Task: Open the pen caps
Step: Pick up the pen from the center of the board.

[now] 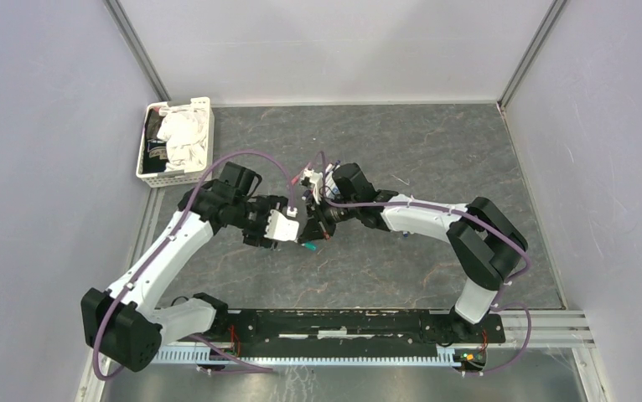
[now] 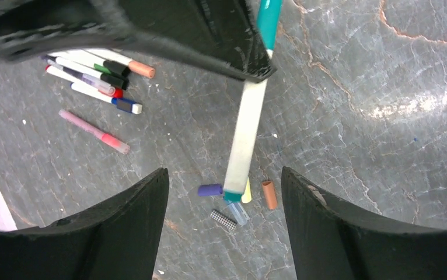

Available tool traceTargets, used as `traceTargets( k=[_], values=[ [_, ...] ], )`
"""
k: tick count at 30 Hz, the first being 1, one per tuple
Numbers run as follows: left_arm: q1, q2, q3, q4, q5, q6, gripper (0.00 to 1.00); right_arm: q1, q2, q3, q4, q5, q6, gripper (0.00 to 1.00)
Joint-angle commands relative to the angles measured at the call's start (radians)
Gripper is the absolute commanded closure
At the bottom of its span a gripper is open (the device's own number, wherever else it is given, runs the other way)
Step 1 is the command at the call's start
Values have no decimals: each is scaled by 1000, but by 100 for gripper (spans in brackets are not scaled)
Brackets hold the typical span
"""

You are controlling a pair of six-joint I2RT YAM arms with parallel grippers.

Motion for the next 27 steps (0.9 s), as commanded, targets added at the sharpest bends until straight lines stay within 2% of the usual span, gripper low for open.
traceTargets(
  k=[1,5,12,13,16,18,22,27],
  values=[
    [-64,14,20,-59,-66,69,26,2,-7,60,36,-86,55,100],
    [-138,-11,-13,-60,-107,59,40,2,-4,74,26,-103,60,100],
    [-172,-26,-31,-60,-213,101,92,1,-27,52,28,-130,56,100],
    [-174,-35,-32,-60,-215,111,97,1,-26,52,29,-140,58,100],
    [-192,-68,-34,-59,-215,152,98,3,-10,73,31,-171,75,78],
    [-205,-86,-31,-58,-215,172,98,5,13,105,19,-191,84,69],
    [-243,-121,-35,-69,-225,238,98,12,71,164,6,-210,107,65],
    [-273,-153,-45,-59,-240,306,98,21,113,221,6,-247,132,65]
  ],
)
